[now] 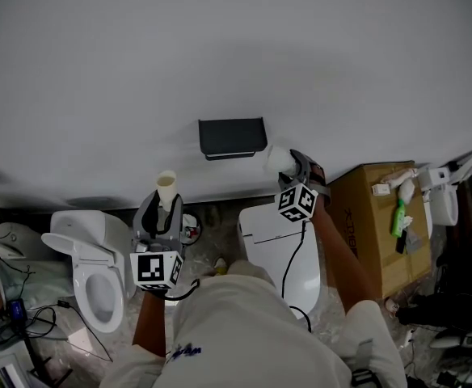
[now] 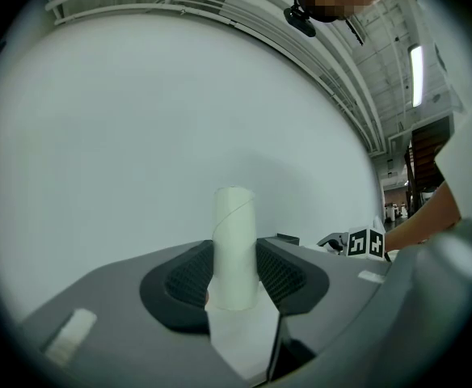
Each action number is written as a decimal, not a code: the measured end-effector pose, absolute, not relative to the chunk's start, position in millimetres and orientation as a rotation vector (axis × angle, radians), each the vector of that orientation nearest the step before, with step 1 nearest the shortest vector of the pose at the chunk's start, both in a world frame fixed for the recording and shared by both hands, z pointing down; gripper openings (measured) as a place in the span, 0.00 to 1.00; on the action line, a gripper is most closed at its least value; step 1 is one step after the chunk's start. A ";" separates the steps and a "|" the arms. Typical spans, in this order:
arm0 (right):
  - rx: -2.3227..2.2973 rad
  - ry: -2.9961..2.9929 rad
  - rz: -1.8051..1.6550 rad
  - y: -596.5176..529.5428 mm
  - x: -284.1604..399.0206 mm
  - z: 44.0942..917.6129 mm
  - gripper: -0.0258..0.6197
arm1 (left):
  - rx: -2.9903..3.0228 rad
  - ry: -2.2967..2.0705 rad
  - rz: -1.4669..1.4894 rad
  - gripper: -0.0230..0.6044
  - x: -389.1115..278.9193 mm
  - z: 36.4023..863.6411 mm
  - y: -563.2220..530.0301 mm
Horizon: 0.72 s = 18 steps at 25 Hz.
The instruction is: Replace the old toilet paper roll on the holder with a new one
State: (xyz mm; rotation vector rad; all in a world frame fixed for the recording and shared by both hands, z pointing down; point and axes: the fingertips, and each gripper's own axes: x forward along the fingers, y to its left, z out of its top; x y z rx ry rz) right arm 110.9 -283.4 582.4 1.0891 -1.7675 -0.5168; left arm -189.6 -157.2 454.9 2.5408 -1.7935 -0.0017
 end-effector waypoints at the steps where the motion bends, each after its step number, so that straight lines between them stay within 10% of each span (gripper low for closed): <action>1: 1.076 -1.745 -0.539 -285.2 110.2 585.1 0.49 | 2.540 -1.792 0.000 0.31 -189.3 455.3 -157.0; 18: 0.959 -1.537 -0.908 -300.6 75.5 589.6 0.49 | 2.515 -1.820 0.015 0.31 -186.2 455.1 -150.3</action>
